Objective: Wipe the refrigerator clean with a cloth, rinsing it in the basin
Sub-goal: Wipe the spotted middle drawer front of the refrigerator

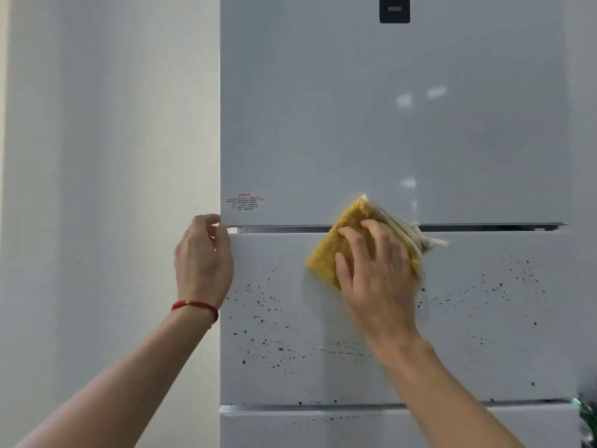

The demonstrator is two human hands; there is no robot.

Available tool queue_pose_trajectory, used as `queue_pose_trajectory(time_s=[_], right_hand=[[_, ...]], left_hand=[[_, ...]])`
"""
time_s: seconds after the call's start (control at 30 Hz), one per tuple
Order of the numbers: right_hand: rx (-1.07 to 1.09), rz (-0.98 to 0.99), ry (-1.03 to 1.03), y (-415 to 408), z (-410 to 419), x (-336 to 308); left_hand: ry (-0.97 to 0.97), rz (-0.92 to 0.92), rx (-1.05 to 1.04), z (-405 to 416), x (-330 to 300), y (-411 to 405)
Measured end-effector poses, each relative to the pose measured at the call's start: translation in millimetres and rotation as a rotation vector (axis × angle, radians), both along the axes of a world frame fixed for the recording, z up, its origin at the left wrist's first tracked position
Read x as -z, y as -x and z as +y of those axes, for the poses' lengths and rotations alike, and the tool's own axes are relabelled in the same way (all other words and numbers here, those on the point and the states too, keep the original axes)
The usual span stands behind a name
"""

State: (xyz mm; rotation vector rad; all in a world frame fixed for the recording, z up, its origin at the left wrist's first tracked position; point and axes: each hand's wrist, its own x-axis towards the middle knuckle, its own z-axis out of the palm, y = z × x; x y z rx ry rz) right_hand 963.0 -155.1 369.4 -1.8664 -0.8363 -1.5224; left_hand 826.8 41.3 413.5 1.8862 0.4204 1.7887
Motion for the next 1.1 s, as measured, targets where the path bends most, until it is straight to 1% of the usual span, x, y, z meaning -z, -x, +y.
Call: queue_pose_trajectory(time_s=[0.07,0.13,0.2,0.23,0.33,0.43,0.5,0.6,0.67,0.73,0.83,0.87,0.9,1.0,1.1], right_hand=[[0.070,-0.070,-0.005,-22,-24,3],[0.099,-0.050,-0.066,-36,-35,4],[0.098,-0.053,-0.122,-33,-25,4],[0.078,-0.082,-0.128,-23,-3,-6],[0.019,-0.193,-0.036,14,67,1],[-0.029,-0.218,0.039,53,133,-2],[-0.026,-0.247,0.142,58,139,-2],[-0.072,-0.340,0.253,28,93,-8],[-0.035,-0.299,0.210,0,53,-9],[0.056,-0.193,0.104,-17,27,-1],[0.103,-0.029,-0.094,-1,52,14],[0.090,-0.015,-0.110,12,70,16],[0.068,-0.043,-0.080,25,91,17],[0.012,-0.179,0.112,54,143,20],[0.007,-0.260,0.249,55,143,14]], left_hand=[[-0.021,0.017,0.024,5,2,8],[-0.034,0.031,0.033,9,-1,12],[-0.048,0.028,0.025,8,-3,11],[-0.028,0.011,0.017,11,-12,15],[0.017,-0.001,0.015,5,-9,8],[0.111,0.012,0.045,9,-12,12],[0.172,0.010,0.096,14,-14,15],[0.270,-0.007,0.259,13,-12,22],[0.327,-0.012,0.366,11,-13,27],[0.363,0.001,0.432,8,-14,32],[0.411,0.010,0.498,6,-12,41],[0.429,0.020,0.519,7,-12,43],[0.449,0.029,0.542,8,-13,45],[0.445,0.073,0.567,14,-10,48],[0.390,0.067,0.532,12,0,46]])
